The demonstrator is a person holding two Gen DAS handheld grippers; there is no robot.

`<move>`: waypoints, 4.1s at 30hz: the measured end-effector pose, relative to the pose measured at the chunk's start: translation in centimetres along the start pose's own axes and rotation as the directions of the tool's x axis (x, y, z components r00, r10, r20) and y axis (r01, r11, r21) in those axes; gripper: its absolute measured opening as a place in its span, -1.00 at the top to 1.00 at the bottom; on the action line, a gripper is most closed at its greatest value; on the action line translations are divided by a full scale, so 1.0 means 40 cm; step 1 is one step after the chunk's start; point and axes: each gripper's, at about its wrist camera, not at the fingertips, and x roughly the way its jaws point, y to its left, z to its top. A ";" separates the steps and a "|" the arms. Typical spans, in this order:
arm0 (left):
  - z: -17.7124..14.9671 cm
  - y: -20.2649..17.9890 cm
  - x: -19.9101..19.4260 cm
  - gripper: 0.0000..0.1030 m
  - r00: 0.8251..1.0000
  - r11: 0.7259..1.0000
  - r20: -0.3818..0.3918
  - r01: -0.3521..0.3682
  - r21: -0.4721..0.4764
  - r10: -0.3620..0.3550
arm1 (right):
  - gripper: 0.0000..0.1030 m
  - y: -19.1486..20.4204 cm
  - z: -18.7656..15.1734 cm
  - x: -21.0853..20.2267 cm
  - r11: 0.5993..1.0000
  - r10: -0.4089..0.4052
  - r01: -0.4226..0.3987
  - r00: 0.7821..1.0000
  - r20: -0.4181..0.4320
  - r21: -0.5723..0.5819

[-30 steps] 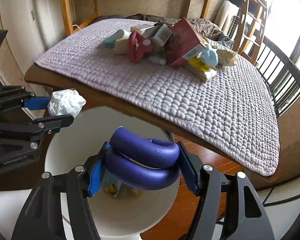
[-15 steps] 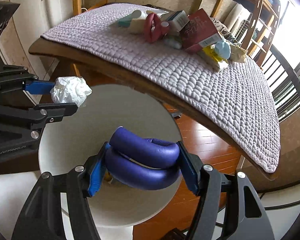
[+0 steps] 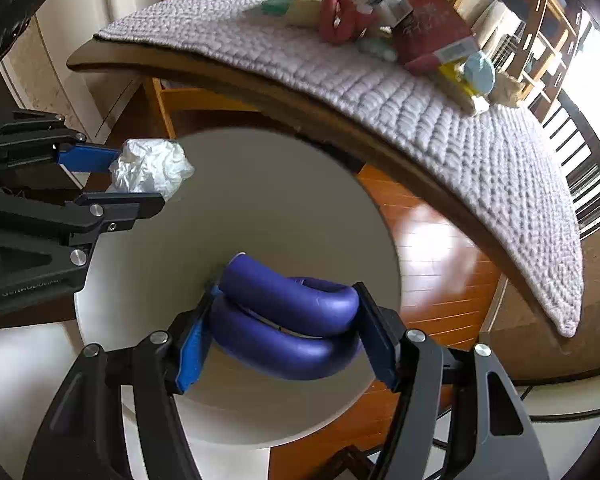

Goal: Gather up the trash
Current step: 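Carry the plastic bag and purple grip with both tools over the white bin, then open both tools to drop the plastic bag and purple grip into the bin, then move both open tools back toward the pile on the blanket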

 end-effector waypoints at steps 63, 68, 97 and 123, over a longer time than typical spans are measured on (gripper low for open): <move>0.038 -0.049 0.269 0.23 0.987 1.000 -0.158 -0.008 0.025 0.011 | -0.29 -0.004 -0.035 0.161 0.984 0.134 -0.124 0.988 -0.073 0.128; 0.044 -0.053 0.272 -0.30 0.987 1.000 -0.158 -0.003 0.031 0.008 | -0.56 -0.023 -0.033 0.149 0.981 0.133 -0.123 0.990 -0.056 0.152; 0.269 0.124 -0.031 -0.91 0.953 0.980 0.268 -0.099 -0.171 0.143 | -0.91 -0.244 0.177 -0.174 0.962 -0.024 -0.088 0.914 0.405 0.257; 0.557 0.308 0.123 -0.62 0.974 0.993 0.220 -0.031 -0.114 0.056 | -0.58 -0.341 0.439 -0.035 0.944 -0.024 -0.094 0.937 0.348 0.317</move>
